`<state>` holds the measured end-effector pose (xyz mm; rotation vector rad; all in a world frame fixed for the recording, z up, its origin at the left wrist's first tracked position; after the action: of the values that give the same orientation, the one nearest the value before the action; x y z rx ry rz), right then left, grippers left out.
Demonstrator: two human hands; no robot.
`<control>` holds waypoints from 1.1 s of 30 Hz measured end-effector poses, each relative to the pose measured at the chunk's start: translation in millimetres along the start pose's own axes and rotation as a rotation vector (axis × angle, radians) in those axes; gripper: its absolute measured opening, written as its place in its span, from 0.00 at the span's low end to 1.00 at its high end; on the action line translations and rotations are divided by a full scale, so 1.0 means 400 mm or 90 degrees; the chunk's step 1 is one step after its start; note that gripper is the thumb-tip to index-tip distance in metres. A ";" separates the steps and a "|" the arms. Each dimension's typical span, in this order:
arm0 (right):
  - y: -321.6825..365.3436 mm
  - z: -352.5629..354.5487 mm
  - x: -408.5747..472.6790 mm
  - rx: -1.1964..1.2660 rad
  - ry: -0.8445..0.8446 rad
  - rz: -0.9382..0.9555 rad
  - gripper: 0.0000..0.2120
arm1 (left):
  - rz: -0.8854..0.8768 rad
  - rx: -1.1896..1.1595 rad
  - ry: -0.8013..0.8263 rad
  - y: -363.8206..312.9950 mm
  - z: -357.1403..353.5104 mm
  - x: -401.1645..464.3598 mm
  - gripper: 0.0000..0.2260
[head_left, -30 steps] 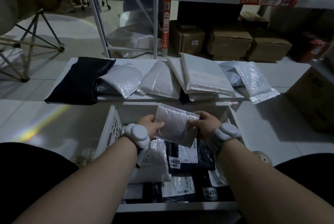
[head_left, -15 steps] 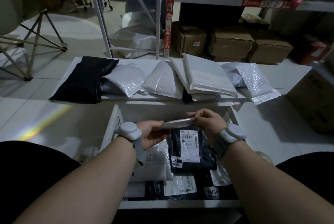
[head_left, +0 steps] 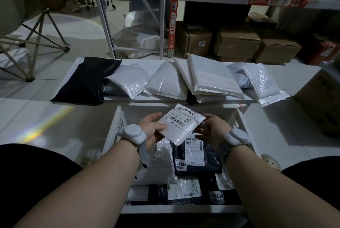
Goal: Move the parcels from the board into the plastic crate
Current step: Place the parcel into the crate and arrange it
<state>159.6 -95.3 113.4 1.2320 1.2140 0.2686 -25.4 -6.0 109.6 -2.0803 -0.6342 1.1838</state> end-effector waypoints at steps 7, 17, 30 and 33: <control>0.004 0.005 0.002 -0.087 -0.041 0.052 0.19 | -0.016 0.177 0.024 -0.014 -0.004 0.003 0.22; 0.015 -0.078 -0.025 -0.598 0.105 0.179 0.20 | -0.182 0.656 0.092 -0.103 -0.068 0.015 0.11; -0.030 -0.005 0.028 -0.485 0.020 0.037 0.07 | -0.153 0.529 -0.093 -0.085 0.019 0.034 0.23; -0.068 0.008 0.043 -0.346 0.017 -0.054 0.05 | -0.027 0.556 -0.038 -0.009 0.025 0.034 0.24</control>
<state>157.4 -95.3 81.1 0.7060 1.1144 0.5154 -28.2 8.6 100.8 -1.2878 -0.1225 1.2065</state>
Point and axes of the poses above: each hand's wrist, its own x-axis towards the middle knuckle, its own z-axis out of the back of the hand, y = z × x, the point moved 8 cm from there along x, towards the middle knuckle, and after that the axes turned 3 degrees about y, right-handed, at the moved point
